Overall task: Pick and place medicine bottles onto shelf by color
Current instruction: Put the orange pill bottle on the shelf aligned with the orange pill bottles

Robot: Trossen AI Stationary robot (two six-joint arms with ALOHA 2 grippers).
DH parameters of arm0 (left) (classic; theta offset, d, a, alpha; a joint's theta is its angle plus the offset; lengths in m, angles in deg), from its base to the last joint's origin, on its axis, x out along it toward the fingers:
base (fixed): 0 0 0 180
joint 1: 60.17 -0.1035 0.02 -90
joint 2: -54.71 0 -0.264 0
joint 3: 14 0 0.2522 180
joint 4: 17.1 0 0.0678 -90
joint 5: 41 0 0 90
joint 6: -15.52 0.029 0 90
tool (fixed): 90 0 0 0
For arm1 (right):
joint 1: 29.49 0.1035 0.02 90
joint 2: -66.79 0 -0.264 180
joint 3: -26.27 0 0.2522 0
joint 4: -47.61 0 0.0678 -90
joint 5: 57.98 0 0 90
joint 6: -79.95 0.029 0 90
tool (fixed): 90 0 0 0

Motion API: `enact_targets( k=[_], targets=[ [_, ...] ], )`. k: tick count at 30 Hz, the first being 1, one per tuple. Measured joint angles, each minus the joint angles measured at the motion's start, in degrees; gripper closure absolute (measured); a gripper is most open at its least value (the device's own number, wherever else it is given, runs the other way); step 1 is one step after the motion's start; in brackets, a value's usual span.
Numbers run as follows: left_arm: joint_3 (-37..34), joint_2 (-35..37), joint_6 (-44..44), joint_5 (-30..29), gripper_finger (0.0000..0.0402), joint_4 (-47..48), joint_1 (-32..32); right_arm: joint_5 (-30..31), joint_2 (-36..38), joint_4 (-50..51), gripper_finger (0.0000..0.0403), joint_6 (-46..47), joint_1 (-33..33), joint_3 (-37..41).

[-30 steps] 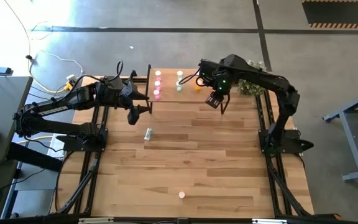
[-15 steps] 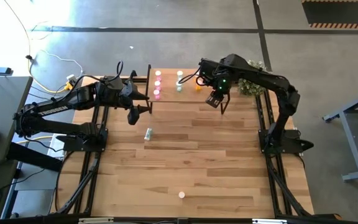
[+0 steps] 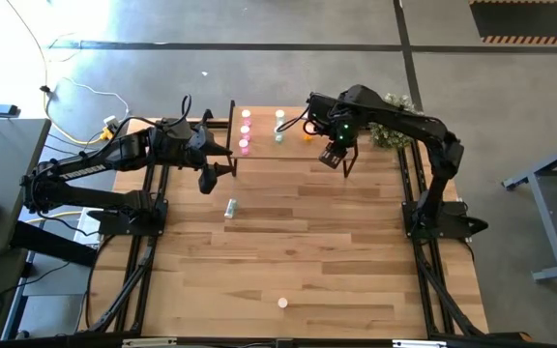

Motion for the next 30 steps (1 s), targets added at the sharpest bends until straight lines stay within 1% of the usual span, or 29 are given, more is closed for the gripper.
enact_targets(
  k=[12, 21, 26, 30],
  targets=[
    [0.0, 0.0, 0.0, 0.0, 0.0161, 0.0, 0.0, 0.2, -0.1, -0.4, 0.0288, 0.5, 0.0, 0.0],
    [0.0, 0.0, 0.0, 0.0, 0.0161, 0.0, 0.0, 0.5, -0.2, -1.0, 0.0288, 0.5, -1.2, 0.0],
    [0.0, 0.0, 0.0, 0.0, 0.0161, 0.0, 0.0, 2.3, -0.2, -1.1, 0.0288, 0.1, -1.8, 0.0],
    [0.0, 0.0, 0.0, 0.0, 0.0161, 0.0, 0.0, 1.8, -0.2, -1.3, 0.0288, -0.1, -1.8, 0.0]
  ],
)
